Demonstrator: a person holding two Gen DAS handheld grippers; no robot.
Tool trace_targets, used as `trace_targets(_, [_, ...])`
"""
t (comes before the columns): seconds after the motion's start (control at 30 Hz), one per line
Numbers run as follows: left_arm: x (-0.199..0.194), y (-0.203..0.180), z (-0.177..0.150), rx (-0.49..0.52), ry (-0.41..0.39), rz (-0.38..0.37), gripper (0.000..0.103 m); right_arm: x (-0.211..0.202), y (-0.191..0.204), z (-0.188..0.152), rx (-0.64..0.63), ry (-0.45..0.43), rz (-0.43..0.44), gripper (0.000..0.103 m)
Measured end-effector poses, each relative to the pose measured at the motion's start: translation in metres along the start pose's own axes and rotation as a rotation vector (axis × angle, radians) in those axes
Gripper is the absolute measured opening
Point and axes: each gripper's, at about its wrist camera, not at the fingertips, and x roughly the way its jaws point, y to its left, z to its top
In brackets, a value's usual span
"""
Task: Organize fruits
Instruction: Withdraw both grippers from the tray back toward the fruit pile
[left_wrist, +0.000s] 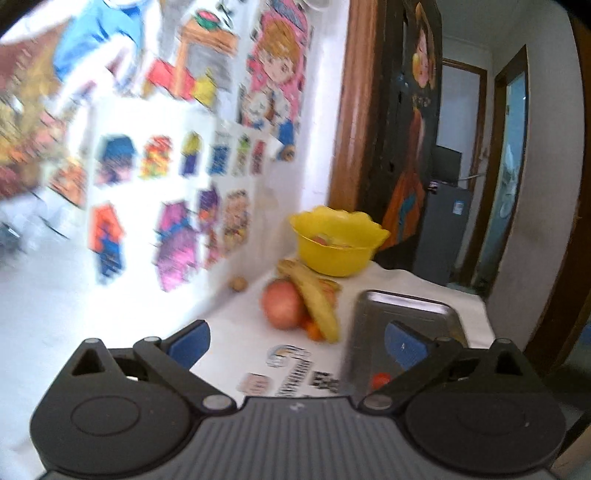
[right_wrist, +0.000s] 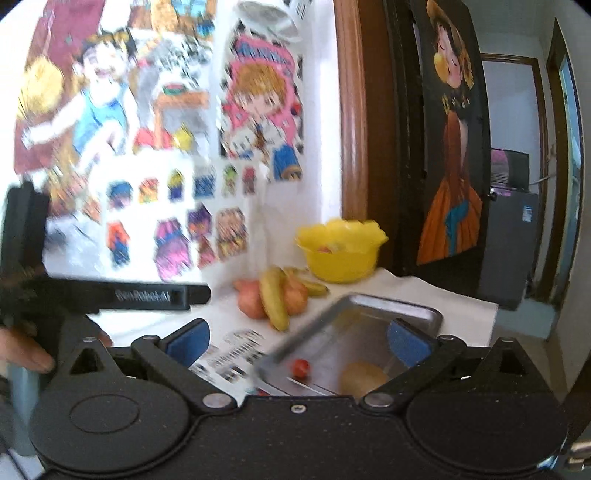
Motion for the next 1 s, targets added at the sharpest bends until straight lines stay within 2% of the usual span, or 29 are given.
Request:
trace_targets(0.2, [-0.042,0.037,0.030,0.043,0.015,0.133,0.103,-0.037,0.038,0.055,0.032,-0.036,0.100,0.102])
trace_targets(0.33, [-0.072,0.059,0.055,0.051,-0.022,0.157,0.103,-0.051,0.060,0.101,0.024,-0.049,0.172,0.102])
trace_targets(0.5, [-0.096,0.069,0.085,0.075,-0.088,0.177,0.103,-0.032,0.078,0.160,-0.004,0.017,0.197,0.102])
trace_targets(0.63, [-0.088,0.073,0.096,0.063,-0.124,0.193,0.103,0.004,0.084,0.192,-0.016,0.072,0.179,0.102])
trace_targets(0.73, [-0.067,0.077,0.088,0.023,-0.105,0.182,0.103,0.034,0.078,0.189,-0.047,0.064,0.214,0.102])
trace_targets(0.83, [-0.038,0.078,0.070,0.021,-0.064,0.153,0.103,0.065,0.066,0.165,-0.098,0.025,0.169,0.102])
trace_targets(1.0, [0.015,0.071,0.048,0.074,-0.017,0.123,0.103,0.117,0.051,0.117,-0.294,-0.011,0.061,0.102])
